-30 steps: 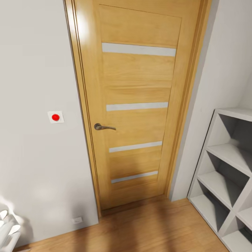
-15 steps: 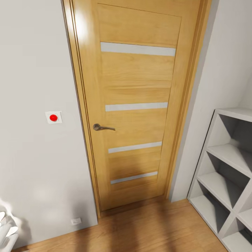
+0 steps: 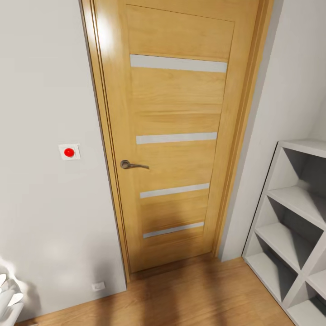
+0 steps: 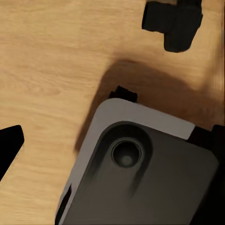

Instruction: Attach the digital camera to the camera tripod in the bedroom.

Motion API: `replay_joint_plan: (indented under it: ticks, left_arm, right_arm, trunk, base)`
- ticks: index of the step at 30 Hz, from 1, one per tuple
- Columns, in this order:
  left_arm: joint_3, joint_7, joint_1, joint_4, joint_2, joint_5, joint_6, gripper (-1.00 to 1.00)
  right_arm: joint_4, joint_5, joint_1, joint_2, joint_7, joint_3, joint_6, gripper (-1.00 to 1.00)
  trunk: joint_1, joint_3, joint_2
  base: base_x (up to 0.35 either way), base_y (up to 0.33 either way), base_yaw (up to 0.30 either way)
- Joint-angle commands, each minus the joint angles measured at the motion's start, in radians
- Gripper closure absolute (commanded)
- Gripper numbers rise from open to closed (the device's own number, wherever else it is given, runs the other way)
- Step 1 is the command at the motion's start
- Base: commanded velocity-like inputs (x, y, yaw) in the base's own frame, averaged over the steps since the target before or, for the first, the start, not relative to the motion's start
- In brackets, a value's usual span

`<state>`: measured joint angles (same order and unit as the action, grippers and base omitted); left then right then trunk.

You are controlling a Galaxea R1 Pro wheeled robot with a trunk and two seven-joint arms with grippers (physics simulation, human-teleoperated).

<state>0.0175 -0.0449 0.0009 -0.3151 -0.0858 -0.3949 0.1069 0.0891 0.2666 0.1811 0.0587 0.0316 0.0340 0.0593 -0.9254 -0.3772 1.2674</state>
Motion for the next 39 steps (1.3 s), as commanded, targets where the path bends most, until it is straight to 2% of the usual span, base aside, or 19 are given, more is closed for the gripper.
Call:
replay_joint_plan:
  ticks: [1,5,6,10,13,14,15,18,19,21,22,25,26,29,30,32,33,39]
  left_arm:
    - [0.002,-0.004,0.000,-0.038,-0.007,-0.006,0.043,-1.00]
    - [0.003,-0.005,-0.008,-0.169,-0.034,-0.006,0.200,-1.00]
    - [0.003,-0.006,-0.028,-0.227,-0.045,-0.006,0.278,-1.00]
    - [0.004,-0.013,-0.116,-0.313,-0.061,-0.005,0.418,-1.00]
    - [0.004,-0.031,-0.212,-0.345,-0.064,-0.005,0.508,-1.00]
    - [0.004,-0.039,-0.246,-0.351,-0.064,-0.005,0.534,-1.00]
    - [0.004,-0.054,-0.316,-0.362,-0.062,-0.006,0.579,-1.00]
    - [0.004,-0.073,-0.414,-0.375,-0.053,-0.007,0.627,-1.00]
    - [0.004,-0.080,-0.467,-0.385,-0.043,-0.008,0.646,-1.00]
    - [0.004,-0.084,-0.509,-0.397,-0.027,-0.010,0.658,-1.00]
    - [0.004,-0.087,-0.538,-0.415,-0.001,-0.009,0.665,-1.00]
    - [0.002,-0.093,-0.562,-0.458,0.054,-0.007,0.672,-1.00]
    - [0.000,-0.097,-0.572,-0.489,0.093,-0.003,0.675,-1.00]
    - [-0.001,-0.106,-0.580,-0.529,0.142,0.009,0.677,-1.00]
    - [-0.005,-0.114,-0.583,-0.546,0.165,0.021,0.675,-1.00]
    - [-0.013,-0.119,-0.585,-0.558,0.180,0.033,0.674,-1.00]
    - [-0.026,-0.124,-0.587,-0.572,0.194,0.041,0.676,-1.00]
    - [-0.034,-0.129,-0.588,-0.562,0.205,0.041,0.679,-1.00]
  right_arm:
    - [0.031,0.010,0.000,-0.001,0.001,0.004,0.011,-1.00]
    - [0.175,0.009,0.000,-0.001,-0.003,0.004,0.047,-1.00]
    - [0.257,0.006,0.000,0.000,-0.008,0.004,0.076,-1.00]
    - [0.402,-0.015,-0.003,0.001,-0.035,0.010,0.142,-1.00]
    - [0.481,-0.059,0.006,0.004,-0.073,0.021,0.186,-1.00]
    - [0.521,-0.101,0.026,0.007,-0.101,0.030,0.216,-1.00]
    - [0.540,-0.123,0.041,0.008,-0.114,0.034,0.233,-1.00]
    - [0.592,-0.188,0.094,0.009,-0.142,0.042,0.296,-1.00]
    - [0.621,-0.229,0.130,0.010,-0.154,0.046,0.345,-1.00]
    - [0.649,-0.268,0.159,0.010,-0.162,0.049,0.394,-1.00]
    - [0.681,-0.306,0.179,0.010,-0.167,0.051,0.436,-1.00]
    - [0.748,-0.357,0.197,0.006,-0.172,0.053,0.482,-1.00]
    - [0.803,-0.384,0.203,0.002,-0.173,0.053,0.502,-1.00]
    - [0.894,-0.404,0.209,0.000,-0.172,0.050,0.522,-1.00]
    - [0.953,-0.410,0.211,0.000,-0.172,0.049,0.535,-1.00]
    - [1.002,-0.415,0.212,0.001,-0.171,0.048,0.549,-1.00]
    - [1.057,-0.421,0.213,0.003,-0.171,0.049,0.587,-1.00]
    - [1.084,-0.429,0.214,0.012,-0.172,0.050,0.643,-1.00]
  trunk:
    - [0.000,-0.001,0.001]
    - [0.000,-0.001,0.001]
    - [0.000,-0.001,0.001]
    - [0.000,-0.001,0.001]
    - [0.000,-0.001,0.001]
    - [0.000,-0.001,0.001]
    - [0.000,-0.001,0.001]
    - [0.000,-0.001,0.001]
    - [0.000,-0.001,0.001]
    - [0.000,-0.001,0.001]
    - [0.000,-0.001,0.001]
    - [0.000,-0.001,0.001]
    - [0.000,-0.001,0.001]
    - [0.000,-0.001,0.001]
    - [0.000,-0.001,0.001]
    - [0.000,-0.001,0.001]
    - [0.000,-0.001,0.001]
    - [0.000,-0.001,0.001]
  base:
    - [0.000,0.000,0.000]
    - [0.000,0.000,0.000]
    - [0.000,0.000,0.000]
    - [0.000,0.000,0.000]
    - [0.000,0.000,0.000]
    - [0.000,0.000,0.000]
    - [0.000,0.000,0.000]
    - [0.000,0.000,0.000]
    - [0.000,0.000,0.000]
    - [0.000,0.000,0.000]
    - [0.000,0.000,0.000]
    - [0.000,0.000,0.000]
    - [0.000,0.000,0.000]
    - [0.000,0.000,0.000]
    - [0.000,0.000,0.000]
    - [0.000,0.000,0.000]
    - [0.000,0.000,0.000]
    - [0.000,0.000,0.000]
